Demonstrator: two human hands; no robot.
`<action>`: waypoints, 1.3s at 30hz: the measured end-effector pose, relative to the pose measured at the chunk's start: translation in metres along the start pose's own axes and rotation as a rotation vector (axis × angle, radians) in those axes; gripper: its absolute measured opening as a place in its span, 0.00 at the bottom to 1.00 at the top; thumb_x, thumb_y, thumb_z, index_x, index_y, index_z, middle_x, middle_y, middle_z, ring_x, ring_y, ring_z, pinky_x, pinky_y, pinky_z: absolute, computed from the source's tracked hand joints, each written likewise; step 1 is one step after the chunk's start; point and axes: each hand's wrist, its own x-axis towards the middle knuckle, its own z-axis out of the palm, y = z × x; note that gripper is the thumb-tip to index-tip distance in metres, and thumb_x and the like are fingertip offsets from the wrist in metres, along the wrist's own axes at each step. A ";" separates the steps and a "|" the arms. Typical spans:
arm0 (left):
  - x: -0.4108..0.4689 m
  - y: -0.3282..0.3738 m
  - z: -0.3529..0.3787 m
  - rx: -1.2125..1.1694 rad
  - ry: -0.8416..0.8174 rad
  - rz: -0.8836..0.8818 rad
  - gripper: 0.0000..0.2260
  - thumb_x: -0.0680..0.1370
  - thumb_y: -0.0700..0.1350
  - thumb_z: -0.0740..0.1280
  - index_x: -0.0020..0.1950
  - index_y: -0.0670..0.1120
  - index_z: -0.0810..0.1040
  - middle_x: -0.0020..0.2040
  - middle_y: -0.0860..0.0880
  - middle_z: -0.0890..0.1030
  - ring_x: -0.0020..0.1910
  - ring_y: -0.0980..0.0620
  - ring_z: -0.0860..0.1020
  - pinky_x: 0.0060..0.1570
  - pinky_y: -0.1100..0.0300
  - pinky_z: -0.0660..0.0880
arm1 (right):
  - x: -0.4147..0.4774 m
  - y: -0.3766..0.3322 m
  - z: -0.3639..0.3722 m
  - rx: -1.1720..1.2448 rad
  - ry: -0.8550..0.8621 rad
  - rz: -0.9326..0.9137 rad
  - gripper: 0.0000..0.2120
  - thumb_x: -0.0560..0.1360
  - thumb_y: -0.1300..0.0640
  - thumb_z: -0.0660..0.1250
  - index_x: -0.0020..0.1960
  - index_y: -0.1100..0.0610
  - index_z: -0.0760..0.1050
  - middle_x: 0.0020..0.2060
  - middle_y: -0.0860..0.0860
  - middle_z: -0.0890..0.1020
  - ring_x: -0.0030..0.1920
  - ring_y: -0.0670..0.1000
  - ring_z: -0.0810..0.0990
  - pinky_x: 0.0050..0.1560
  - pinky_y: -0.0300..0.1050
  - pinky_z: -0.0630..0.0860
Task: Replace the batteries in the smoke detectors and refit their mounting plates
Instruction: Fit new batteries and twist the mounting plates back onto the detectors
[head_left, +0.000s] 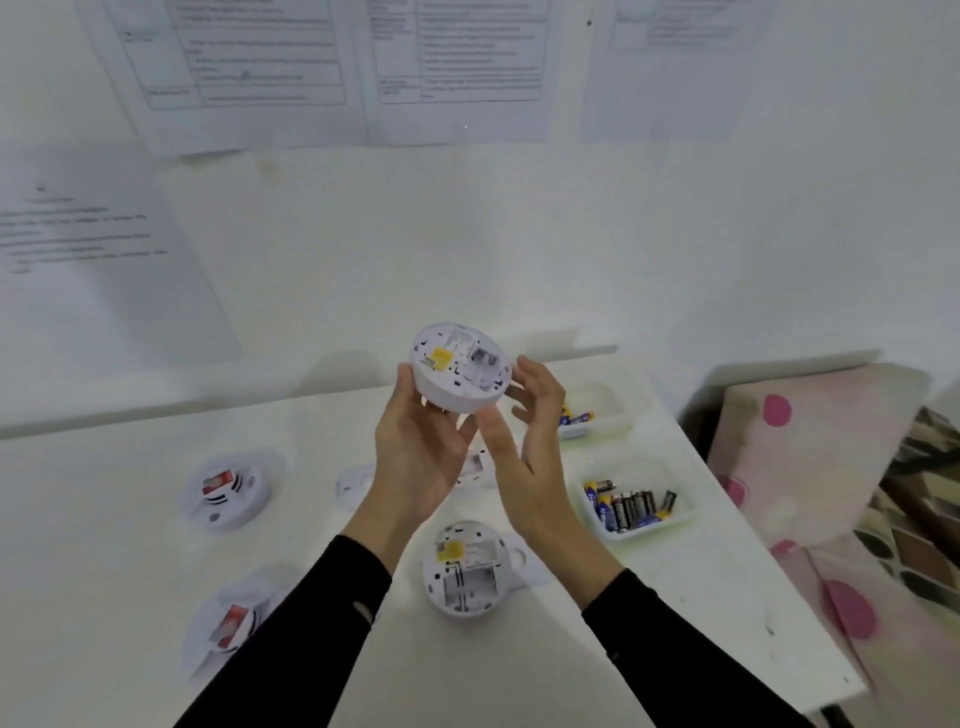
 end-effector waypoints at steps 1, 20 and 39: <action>0.006 -0.006 0.007 -0.023 0.017 -0.003 0.28 0.81 0.59 0.57 0.75 0.43 0.68 0.70 0.39 0.75 0.71 0.39 0.71 0.74 0.44 0.63 | 0.000 0.003 -0.009 -0.020 -0.012 -0.015 0.24 0.76 0.38 0.61 0.68 0.42 0.59 0.65 0.39 0.68 0.68 0.46 0.68 0.69 0.46 0.65; 0.053 -0.064 0.025 -0.119 0.068 -0.109 0.25 0.80 0.59 0.53 0.59 0.45 0.82 0.61 0.40 0.80 0.56 0.35 0.80 0.52 0.49 0.79 | 0.128 0.138 -0.131 -1.209 -0.581 0.524 0.15 0.74 0.40 0.62 0.48 0.47 0.82 0.48 0.50 0.81 0.58 0.57 0.72 0.60 0.52 0.61; 0.062 -0.063 0.027 0.010 0.032 -0.136 0.24 0.82 0.59 0.52 0.71 0.49 0.73 0.64 0.38 0.79 0.58 0.37 0.81 0.56 0.41 0.78 | 0.063 0.025 -0.125 -0.147 -0.139 -0.084 0.07 0.76 0.55 0.69 0.44 0.44 0.75 0.45 0.40 0.82 0.50 0.44 0.79 0.49 0.31 0.68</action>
